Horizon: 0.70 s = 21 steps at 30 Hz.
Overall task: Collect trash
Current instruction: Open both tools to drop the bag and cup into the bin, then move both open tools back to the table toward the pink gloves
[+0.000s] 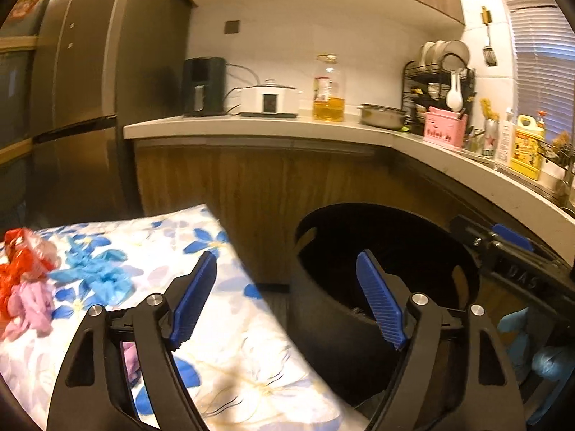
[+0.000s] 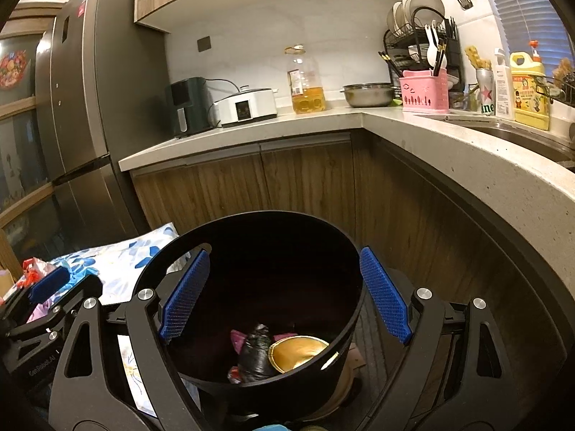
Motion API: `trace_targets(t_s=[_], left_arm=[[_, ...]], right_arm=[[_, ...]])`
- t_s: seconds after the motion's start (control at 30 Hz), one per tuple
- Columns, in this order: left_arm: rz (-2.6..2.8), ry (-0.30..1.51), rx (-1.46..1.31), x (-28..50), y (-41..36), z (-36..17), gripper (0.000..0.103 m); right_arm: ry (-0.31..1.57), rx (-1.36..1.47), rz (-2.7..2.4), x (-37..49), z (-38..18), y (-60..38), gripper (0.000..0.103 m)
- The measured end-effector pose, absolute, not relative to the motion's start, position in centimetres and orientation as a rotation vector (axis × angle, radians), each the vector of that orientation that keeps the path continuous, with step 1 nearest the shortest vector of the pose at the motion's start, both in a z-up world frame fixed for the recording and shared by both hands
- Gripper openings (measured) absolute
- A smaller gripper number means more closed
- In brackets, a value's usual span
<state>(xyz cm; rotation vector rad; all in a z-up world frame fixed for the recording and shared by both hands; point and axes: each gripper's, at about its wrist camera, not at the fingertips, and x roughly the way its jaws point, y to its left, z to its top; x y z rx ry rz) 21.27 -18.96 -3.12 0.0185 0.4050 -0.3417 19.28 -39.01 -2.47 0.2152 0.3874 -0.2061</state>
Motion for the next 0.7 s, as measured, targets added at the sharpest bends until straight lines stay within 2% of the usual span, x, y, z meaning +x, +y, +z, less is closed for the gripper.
trace_targets(t_s=[0.4,0.7], left_arm=[[-0.217,0.383,0.017,17.9,-15.0,-3.0,0.094],[-0.133,0.360,-0.017,15.4,-10.9,-2.8,0.097]], right_arm=[[0.352,0.202,-0.183,16.8,-1.8,-35.8,0.092],[0.325,0.198,-0.156,15.0,-1.4,-32.4,0.092]])
